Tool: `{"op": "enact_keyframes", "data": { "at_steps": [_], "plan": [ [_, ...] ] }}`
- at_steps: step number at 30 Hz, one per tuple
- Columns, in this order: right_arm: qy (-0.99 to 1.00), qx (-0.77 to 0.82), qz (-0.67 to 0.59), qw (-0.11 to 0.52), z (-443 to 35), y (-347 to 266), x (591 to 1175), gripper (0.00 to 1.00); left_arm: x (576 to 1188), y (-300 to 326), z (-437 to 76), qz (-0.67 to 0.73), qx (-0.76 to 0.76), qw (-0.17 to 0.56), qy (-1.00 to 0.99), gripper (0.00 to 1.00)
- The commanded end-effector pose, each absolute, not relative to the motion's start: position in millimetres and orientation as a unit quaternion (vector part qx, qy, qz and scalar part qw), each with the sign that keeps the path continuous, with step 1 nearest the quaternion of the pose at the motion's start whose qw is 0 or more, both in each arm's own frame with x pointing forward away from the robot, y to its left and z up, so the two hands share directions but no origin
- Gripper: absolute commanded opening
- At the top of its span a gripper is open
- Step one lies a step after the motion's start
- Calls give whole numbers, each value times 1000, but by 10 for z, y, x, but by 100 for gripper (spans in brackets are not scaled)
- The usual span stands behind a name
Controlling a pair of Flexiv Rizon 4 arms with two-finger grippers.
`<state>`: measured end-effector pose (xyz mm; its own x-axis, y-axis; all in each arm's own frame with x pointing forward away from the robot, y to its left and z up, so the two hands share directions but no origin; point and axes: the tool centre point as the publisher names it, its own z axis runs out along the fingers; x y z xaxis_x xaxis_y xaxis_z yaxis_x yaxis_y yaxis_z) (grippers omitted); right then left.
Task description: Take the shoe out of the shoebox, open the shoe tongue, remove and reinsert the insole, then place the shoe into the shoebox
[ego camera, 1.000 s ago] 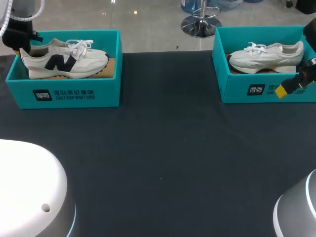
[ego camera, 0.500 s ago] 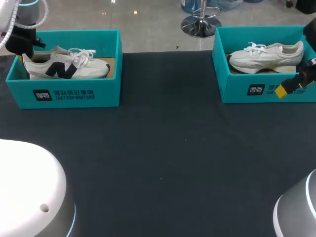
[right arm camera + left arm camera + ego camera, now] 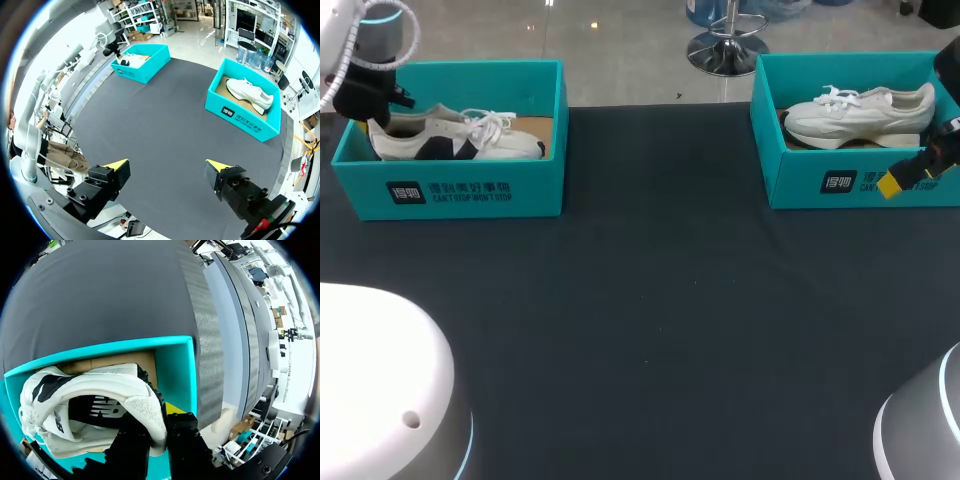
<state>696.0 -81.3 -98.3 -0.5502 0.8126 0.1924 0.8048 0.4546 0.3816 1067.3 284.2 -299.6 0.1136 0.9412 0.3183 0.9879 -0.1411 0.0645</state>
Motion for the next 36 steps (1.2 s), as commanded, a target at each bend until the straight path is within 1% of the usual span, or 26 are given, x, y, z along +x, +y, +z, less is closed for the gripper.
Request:
{"op": "enact_keyframes", "data": {
  "at_steps": [1, 12, 13, 15, 16, 20, 24, 33, 36],
  "plan": [
    [853, 475, 216, 7, -979, -804, 6987, 100, 10674, 2849, -3139, -143, -741, 84, -651, 0],
    [853, 475, 216, 7, -979, -804, 6987, 100, 10651, 2869, -3434, -137, -739, 102, -652, 0],
    [853, 475, 216, 7, -979, -804, 6987, 100, 10654, 2874, -3447, -129, -741, 102, -651, 14],
    [853, 475, 216, 7, -979, -804, 6987, 100, 10657, 2881, -3447, -135, -741, 104, -650, 68],
    [853, 475, 216, 7, -979, -804, 6987, 100, 10664, 2890, -3434, -132, -741, 103, -651, 100],
    [853, 475, 216, 7, -979, -804, 6987, 100, 10665, 2907, -3314, -127, -739, 100, -654, 100],
    [853, 475, 216, 7, -979, -804, 6987, 100, 10619, 2875, -3087, -114, -738, 85, -660, 100],
    [853, 475, 216, 7, -979, -804, 6987, 100, 10306, 2542, -2245, -87, -738, 48, -667, 100],
    [853, 475, 216, 7, -979, -804, 6987, 100, 10191, 2450, -2038, -78, -740, 35, -667, 100]
  ]
}}
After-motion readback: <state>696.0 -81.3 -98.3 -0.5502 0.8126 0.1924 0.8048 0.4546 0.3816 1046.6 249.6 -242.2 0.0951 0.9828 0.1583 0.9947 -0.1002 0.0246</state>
